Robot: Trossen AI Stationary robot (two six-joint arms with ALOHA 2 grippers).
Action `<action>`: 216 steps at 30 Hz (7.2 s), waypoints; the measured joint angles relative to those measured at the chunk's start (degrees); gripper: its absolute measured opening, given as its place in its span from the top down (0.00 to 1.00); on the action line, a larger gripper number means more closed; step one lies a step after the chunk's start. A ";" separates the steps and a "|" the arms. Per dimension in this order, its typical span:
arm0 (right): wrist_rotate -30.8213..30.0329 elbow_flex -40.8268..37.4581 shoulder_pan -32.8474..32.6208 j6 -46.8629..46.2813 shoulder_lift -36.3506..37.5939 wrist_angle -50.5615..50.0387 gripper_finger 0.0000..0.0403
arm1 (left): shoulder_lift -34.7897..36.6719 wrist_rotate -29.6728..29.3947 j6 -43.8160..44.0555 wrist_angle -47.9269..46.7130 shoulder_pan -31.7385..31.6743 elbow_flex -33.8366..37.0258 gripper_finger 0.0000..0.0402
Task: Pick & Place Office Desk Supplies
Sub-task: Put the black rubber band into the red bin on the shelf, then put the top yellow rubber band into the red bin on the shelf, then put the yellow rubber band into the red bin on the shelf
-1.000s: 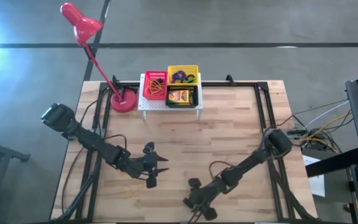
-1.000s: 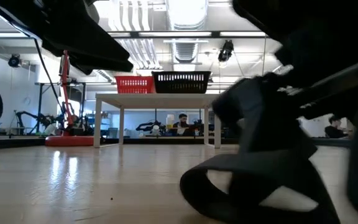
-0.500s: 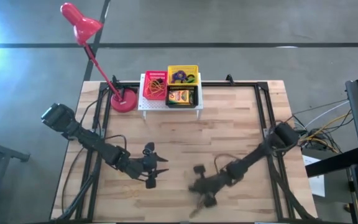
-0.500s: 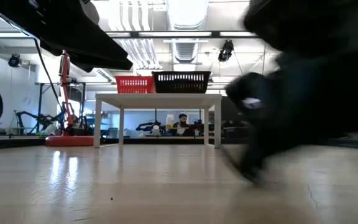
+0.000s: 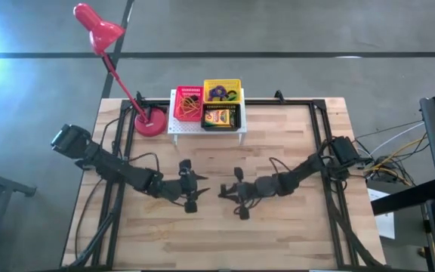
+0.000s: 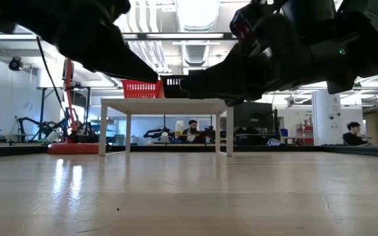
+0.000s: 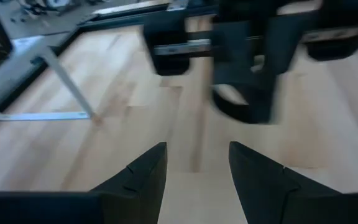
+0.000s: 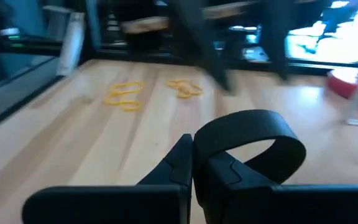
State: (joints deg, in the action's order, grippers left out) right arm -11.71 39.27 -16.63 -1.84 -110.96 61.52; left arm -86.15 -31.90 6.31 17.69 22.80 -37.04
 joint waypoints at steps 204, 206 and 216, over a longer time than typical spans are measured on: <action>-0.15 0.81 0.38 -3.98 4.75 -10.25 0.68 | 18.84 1.50 5.46 -59.65 10.32 -13.72 0.68; -0.13 0.81 0.34 -3.98 4.76 -10.25 0.68 | 18.75 1.40 12.07 -54.57 18.49 -8.62 0.68; -0.32 0.81 1.23 -1.32 4.76 -7.21 0.68 | 12.85 3.01 44.71 -26.88 35.65 7.77 0.62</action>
State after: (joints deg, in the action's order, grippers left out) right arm -12.03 40.07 -15.40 -3.17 -106.19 54.31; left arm -73.30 -28.89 51.02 -9.19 58.46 -29.27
